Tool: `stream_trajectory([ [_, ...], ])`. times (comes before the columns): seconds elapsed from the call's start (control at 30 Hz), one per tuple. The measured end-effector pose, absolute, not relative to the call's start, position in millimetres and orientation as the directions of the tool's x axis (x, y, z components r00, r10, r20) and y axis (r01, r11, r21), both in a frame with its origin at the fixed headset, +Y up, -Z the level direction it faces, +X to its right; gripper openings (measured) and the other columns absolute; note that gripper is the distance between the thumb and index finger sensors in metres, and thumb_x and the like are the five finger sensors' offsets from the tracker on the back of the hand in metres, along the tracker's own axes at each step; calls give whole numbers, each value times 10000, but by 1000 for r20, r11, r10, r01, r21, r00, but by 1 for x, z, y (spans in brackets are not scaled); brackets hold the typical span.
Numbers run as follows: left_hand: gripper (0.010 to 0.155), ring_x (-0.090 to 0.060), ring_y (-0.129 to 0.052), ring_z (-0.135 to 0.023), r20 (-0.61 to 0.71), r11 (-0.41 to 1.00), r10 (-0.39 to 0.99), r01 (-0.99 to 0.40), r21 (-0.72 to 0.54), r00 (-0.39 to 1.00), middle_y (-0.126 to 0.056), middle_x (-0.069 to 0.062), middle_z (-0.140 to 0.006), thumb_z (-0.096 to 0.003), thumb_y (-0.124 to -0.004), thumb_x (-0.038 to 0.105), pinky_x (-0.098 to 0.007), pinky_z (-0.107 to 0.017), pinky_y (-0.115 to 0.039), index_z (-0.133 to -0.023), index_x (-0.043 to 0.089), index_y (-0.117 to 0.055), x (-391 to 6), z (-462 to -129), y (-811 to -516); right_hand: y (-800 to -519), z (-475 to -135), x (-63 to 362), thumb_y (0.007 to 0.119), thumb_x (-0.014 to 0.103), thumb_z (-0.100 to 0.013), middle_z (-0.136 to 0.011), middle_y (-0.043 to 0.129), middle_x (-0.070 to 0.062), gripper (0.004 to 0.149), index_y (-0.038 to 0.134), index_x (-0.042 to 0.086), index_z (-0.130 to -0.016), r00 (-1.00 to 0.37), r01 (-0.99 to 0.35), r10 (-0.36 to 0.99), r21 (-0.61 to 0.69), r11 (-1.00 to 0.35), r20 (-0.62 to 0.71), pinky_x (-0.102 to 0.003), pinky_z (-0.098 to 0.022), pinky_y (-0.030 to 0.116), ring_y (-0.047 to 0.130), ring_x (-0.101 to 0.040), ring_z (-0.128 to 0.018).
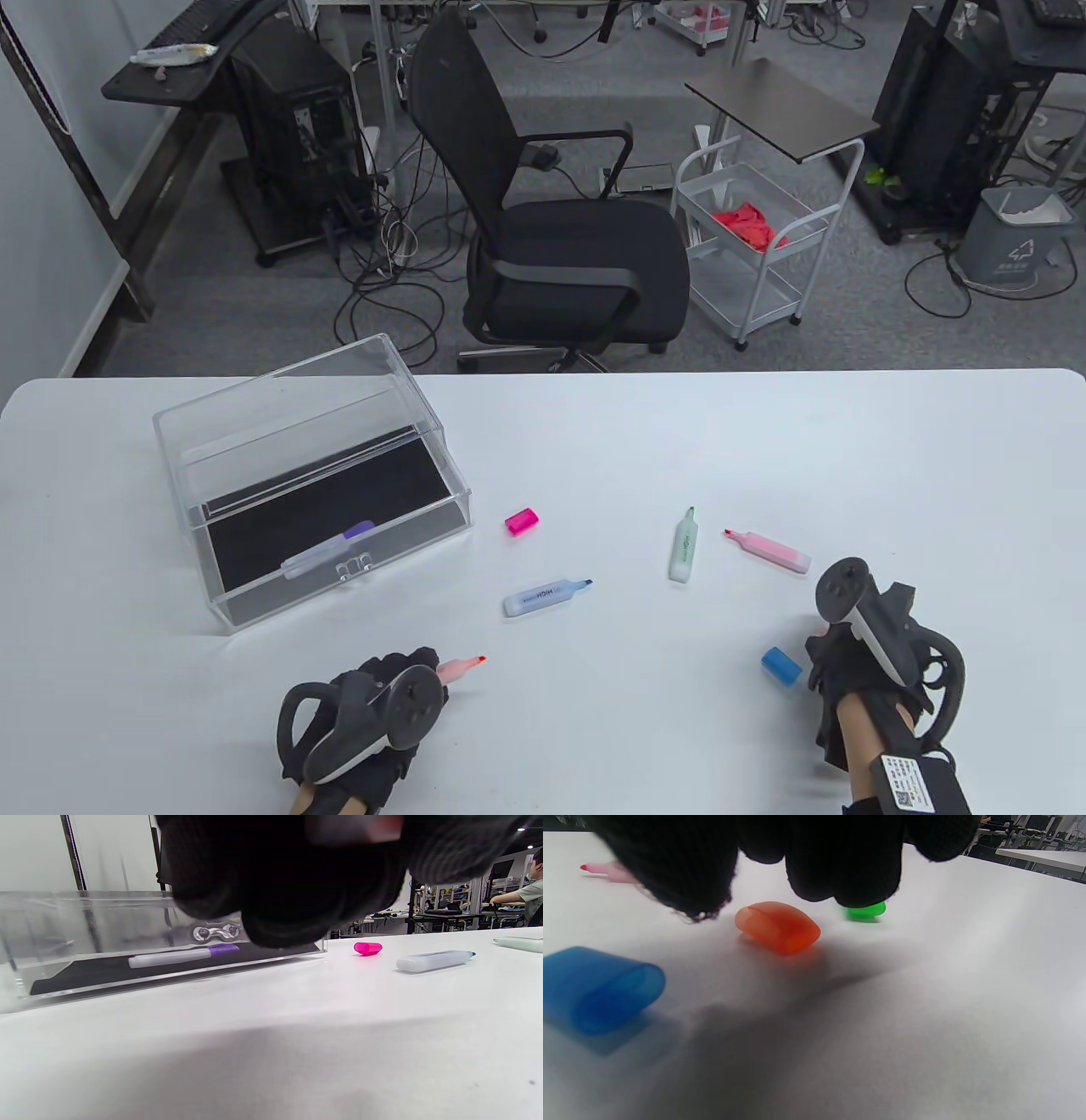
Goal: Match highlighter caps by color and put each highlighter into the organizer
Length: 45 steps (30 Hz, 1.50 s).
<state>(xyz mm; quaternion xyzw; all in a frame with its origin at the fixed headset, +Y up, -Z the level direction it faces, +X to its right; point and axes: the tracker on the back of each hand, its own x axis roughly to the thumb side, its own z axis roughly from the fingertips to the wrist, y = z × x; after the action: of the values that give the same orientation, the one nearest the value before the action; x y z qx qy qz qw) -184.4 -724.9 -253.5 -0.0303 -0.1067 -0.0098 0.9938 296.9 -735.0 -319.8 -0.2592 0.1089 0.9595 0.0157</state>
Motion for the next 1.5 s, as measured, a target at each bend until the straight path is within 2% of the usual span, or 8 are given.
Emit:
stream_trajectory([
  [0.37,564,-98,-1030,-439,213,998,-13,27,-64,977,-894,164,-656,-451,-675,587,-300,-393,-906,-952,328,-662,-184,-254,-725,-755,-327,296,932,392,-360,-914,865,-88,649,701,221,-942,-846,6,-131,237,-971,-516,-590,-628,686,930,-265,-734],
  [0.57,565,-98,-1030,-440,212,997,-15,29,-67,977,-893,165,-657,-450,-676,587,-299,-395,-905,-952,328,-663,-184,-253,-725,-757,-329,299,914,366,-374,-882,873,-82,559,768,227,-896,-837,-22,-113,239,-971,-536,-587,-604,709,933,-251,-701],
  [0.77,564,-98,-1030,-442,212,997,-12,27,-67,977,-893,165,-657,-451,-676,587,-300,-396,-905,-952,328,-663,-184,-254,-725,-762,-330,299,859,363,-395,-909,787,-109,588,669,174,-919,-849,-39,-121,289,-956,-514,-589,-582,709,873,-273,-719],
  [0.93,563,-100,-1030,-442,211,997,-15,31,-72,977,-894,164,-658,-451,-677,586,-301,-396,-905,-951,329,-664,-183,-254,-726,-750,-325,299,841,360,-396,-913,762,-116,602,629,173,-927,-867,-90,-26,207,-974,-497,-594,-586,695,855,-285,-733],
  [1.17,560,-100,-1029,-446,216,997,-25,41,-68,976,-892,167,-660,-451,-677,585,-300,-399,-904,-950,331,-664,-180,-254,-726,-727,-321,275,827,350,-405,-925,729,-120,598,606,184,-935,-937,-179,123,147,-973,-328,-621,-596,693,863,-323,-776],
  [1.5,559,-100,-1028,-454,237,997,-39,55,-62,971,-891,165,-666,-450,-681,584,-302,-405,-902,-951,336,-664,-175,-253,-727,-710,-314,202,836,351,-408,-917,744,-142,569,676,205,-934,-952,-304,308,148,-941,1,-626,-597,718,912,-328,-768],
])
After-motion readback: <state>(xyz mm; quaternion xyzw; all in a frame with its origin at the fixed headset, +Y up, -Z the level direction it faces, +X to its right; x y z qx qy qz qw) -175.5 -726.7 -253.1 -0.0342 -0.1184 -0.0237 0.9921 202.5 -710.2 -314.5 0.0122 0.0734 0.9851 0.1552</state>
